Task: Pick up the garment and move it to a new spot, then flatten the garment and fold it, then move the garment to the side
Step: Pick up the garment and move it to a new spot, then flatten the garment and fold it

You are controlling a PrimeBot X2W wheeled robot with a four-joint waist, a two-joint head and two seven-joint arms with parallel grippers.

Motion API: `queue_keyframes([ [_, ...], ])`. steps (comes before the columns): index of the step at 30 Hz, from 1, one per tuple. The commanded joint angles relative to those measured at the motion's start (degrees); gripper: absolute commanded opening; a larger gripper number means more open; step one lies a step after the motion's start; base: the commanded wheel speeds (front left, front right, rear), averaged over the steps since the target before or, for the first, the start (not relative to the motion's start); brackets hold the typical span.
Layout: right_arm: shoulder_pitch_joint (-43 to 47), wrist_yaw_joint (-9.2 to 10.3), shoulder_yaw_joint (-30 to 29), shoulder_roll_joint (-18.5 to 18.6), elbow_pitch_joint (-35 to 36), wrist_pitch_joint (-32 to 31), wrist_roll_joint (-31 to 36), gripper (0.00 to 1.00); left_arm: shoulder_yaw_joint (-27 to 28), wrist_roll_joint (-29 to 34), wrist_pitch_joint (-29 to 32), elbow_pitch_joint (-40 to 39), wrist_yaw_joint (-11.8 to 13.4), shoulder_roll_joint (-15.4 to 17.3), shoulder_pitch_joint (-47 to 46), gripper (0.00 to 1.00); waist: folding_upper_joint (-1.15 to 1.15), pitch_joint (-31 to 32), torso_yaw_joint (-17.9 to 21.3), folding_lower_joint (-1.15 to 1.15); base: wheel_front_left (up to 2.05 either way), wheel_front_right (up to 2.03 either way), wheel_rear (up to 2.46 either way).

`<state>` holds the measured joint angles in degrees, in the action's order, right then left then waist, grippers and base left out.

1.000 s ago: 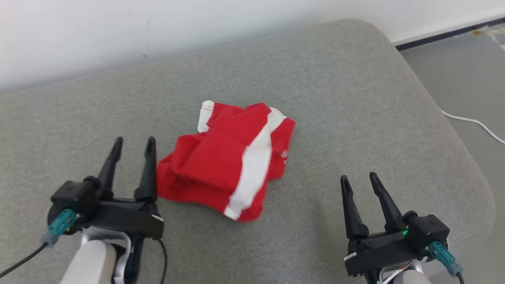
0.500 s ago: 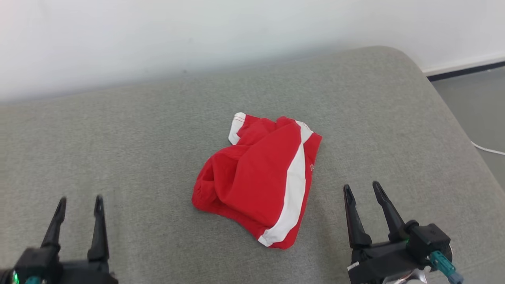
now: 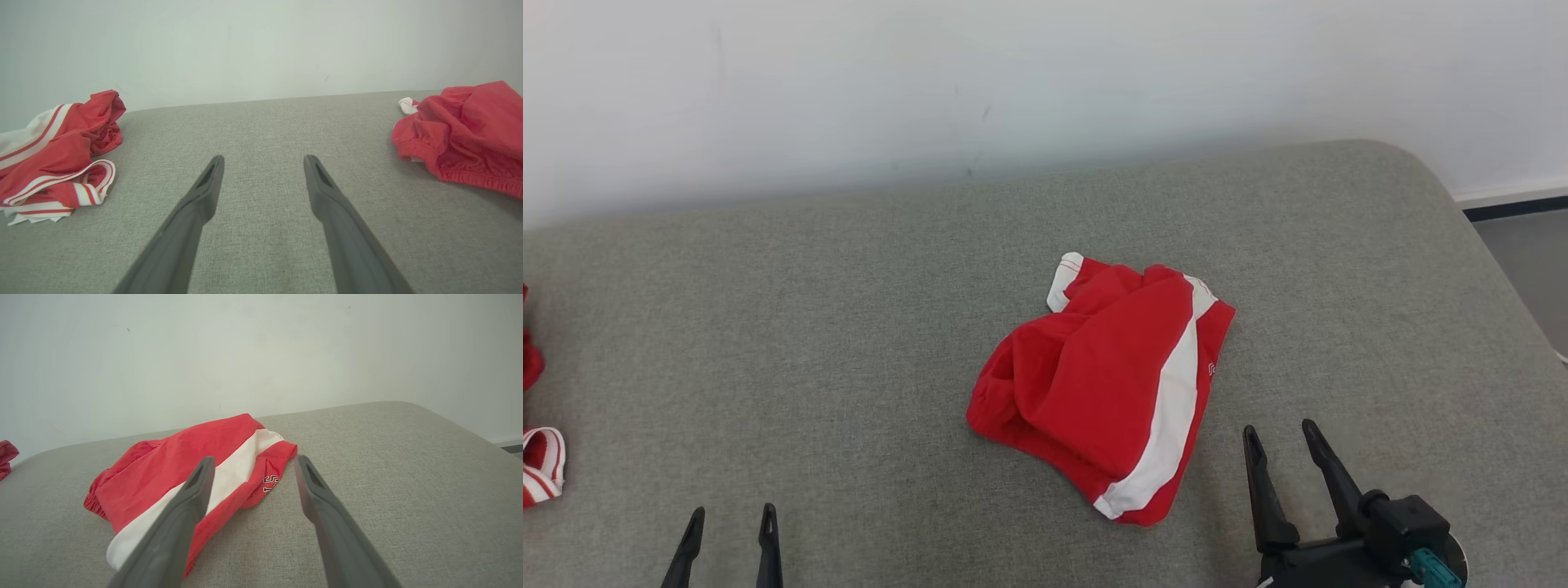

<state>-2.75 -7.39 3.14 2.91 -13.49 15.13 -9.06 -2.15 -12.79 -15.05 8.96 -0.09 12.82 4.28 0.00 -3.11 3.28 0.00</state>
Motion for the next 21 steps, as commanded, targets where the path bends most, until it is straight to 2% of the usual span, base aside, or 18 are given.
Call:
queue_keyframes([
  [1, 1.0, -0.2, -0.1, 0.0, -0.3, 0.0, 0.7, 1.0, 0.3, 1.2, -0.2, 0.4, -0.3, -0.6, 0.7, 1.0, 0.0, 0.8, -0.7, 0.0, 0.0, 0.0, 0.0],
  [5, 1.5, -0.2, 0.0, -0.1, -0.9, 0.0, 0.8, 1.0, 1.1, 2.8, -0.2, 0.8, -0.9, -1.6, 1.4, 1.0, 0.0, 1.4, -1.0, 0.0, 0.0, 0.0, 0.0],
  [15, 2.7, -0.2, 0.5, 0.0, -1.6, 0.0, 0.5, 1.0, 7.5, 5.4, -0.2, -1.3, -1.8, -6.1, 3.4, 1.0, 0.0, 2.3, -1.6, 0.0, 0.0, 0.0, 0.0],
  [21, 2.7, -0.2, 0.5, -0.1, -1.8, 0.0, 0.3, 1.0, 10.2, 6.6, -0.2, -2.2, -3.0, -7.6, 4.1, 1.0, 0.0, 2.5, -2.1, 0.0, 0.0, 0.0, 0.0],
])
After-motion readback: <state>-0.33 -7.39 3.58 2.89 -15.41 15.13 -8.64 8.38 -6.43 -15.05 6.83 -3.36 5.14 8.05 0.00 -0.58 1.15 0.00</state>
